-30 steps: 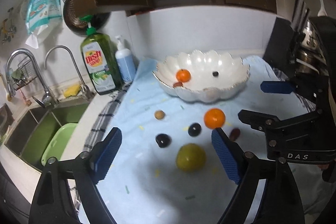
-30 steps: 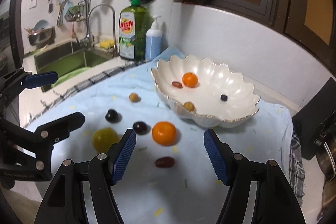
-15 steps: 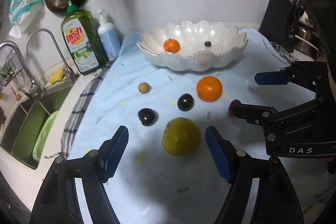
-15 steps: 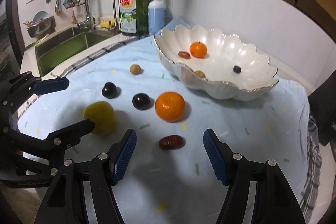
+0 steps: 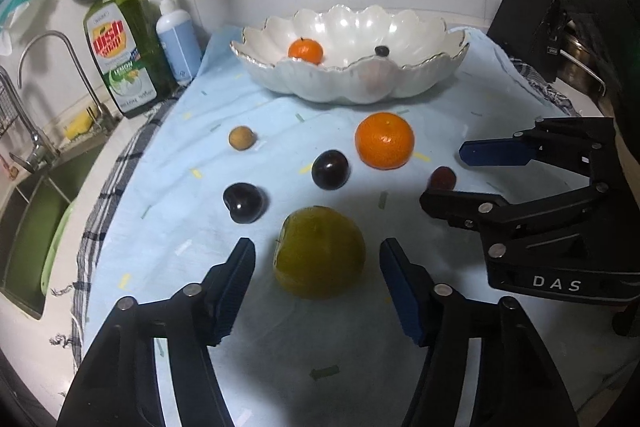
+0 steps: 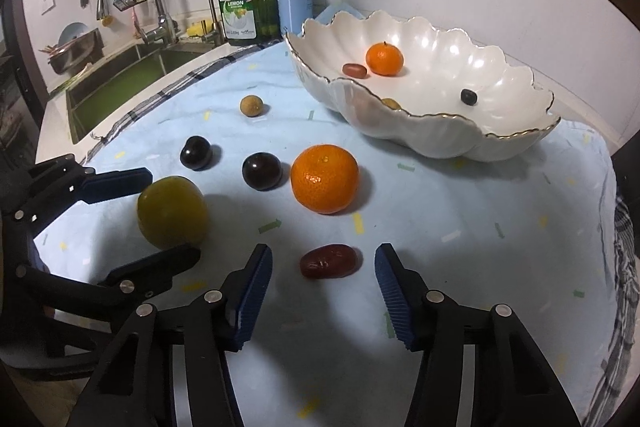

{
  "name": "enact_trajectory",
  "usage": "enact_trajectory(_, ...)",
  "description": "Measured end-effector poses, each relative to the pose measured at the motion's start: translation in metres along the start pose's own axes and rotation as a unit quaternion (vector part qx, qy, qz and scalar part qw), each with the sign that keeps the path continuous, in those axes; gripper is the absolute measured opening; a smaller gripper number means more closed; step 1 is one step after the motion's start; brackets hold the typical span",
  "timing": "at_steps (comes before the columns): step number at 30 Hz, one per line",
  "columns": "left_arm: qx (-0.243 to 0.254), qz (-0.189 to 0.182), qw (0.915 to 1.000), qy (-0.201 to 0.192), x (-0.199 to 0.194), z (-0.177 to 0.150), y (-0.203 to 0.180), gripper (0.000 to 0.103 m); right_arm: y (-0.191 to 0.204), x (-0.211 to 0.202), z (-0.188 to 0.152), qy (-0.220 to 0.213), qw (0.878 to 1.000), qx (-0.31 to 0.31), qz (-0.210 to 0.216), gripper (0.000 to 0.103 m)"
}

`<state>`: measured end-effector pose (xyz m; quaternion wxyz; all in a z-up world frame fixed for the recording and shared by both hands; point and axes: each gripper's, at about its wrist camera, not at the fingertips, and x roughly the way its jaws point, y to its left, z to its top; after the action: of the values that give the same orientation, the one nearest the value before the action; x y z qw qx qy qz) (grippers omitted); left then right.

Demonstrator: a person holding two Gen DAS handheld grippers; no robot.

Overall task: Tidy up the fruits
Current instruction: 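Grasp the large green citrus with the left tool while the right tool grasps a red date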

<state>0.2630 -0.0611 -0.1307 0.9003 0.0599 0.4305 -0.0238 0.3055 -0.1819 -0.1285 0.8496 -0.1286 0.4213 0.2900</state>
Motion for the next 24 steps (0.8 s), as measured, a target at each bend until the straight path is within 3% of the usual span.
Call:
enact_trajectory(7,-0.014,-0.008,0.9998,0.015,0.009,0.000,0.003,0.048,0.000,0.012,-0.001,0.012,1.000,-0.003,0.001,0.042)
enact_trajectory(13,-0.020,-0.011,0.9996,0.014,0.009,0.001,0.004,0.048,-0.001,0.015,-0.002,0.014,1.000,-0.001,0.001,0.031)
enact_trajectory(24,-0.037,-0.018,0.9992,0.005,0.001,0.003,0.009,0.047,0.001,-0.002,-0.001,-0.005,1.000,0.006,-0.006,0.030)
